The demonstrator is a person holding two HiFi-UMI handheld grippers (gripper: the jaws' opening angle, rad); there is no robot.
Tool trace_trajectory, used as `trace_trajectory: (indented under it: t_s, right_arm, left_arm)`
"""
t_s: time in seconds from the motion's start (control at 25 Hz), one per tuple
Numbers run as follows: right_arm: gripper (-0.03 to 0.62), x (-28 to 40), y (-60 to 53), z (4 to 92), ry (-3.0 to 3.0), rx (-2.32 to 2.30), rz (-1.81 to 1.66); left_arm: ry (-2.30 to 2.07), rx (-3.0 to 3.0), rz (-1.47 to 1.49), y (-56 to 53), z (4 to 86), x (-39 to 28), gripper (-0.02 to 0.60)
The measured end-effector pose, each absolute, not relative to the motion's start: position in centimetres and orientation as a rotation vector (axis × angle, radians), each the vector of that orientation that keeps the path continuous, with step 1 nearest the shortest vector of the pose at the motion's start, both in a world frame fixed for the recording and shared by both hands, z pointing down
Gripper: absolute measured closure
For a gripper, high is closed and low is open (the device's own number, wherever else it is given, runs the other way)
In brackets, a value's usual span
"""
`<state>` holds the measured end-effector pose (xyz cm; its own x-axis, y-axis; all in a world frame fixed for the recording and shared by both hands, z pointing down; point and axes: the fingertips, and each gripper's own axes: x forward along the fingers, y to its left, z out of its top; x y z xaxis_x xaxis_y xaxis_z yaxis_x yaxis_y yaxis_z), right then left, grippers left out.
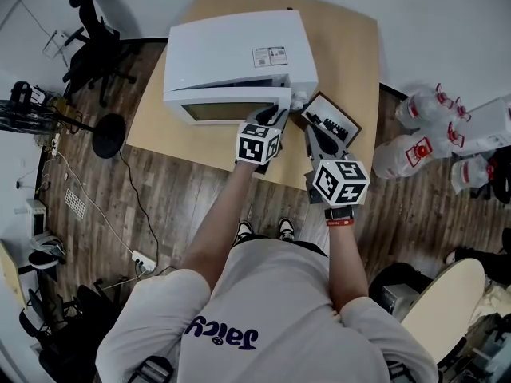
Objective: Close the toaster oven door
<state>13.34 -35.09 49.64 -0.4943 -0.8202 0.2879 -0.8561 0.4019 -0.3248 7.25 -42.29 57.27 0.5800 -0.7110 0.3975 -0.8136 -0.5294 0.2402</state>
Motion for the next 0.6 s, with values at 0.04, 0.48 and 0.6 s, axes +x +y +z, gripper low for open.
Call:
trace_trajectory:
  t_s: [0.04, 0.48, 0.6]
  right_arm:
    - [0.579, 13.4, -35.2, 49.7, -2.557, 1.537, 0.672]
    - [0.579, 14.1, -36.0, 50.1, -2.542, 1.554, 0.699]
    - [0.579, 14.0, -36.3, 50.4, -2.534, 1.558, 0.71]
  left_arm:
    - [-1.234, 2.41, 0.354, -42.6, 57.3, 7.2, 0.474]
    - [-1.307, 2.41, 0.365, -44.8, 57.2, 7.5, 0.479]
    - [-1.316, 2.405, 0.369, -45.3, 57.2, 7.4, 0.479]
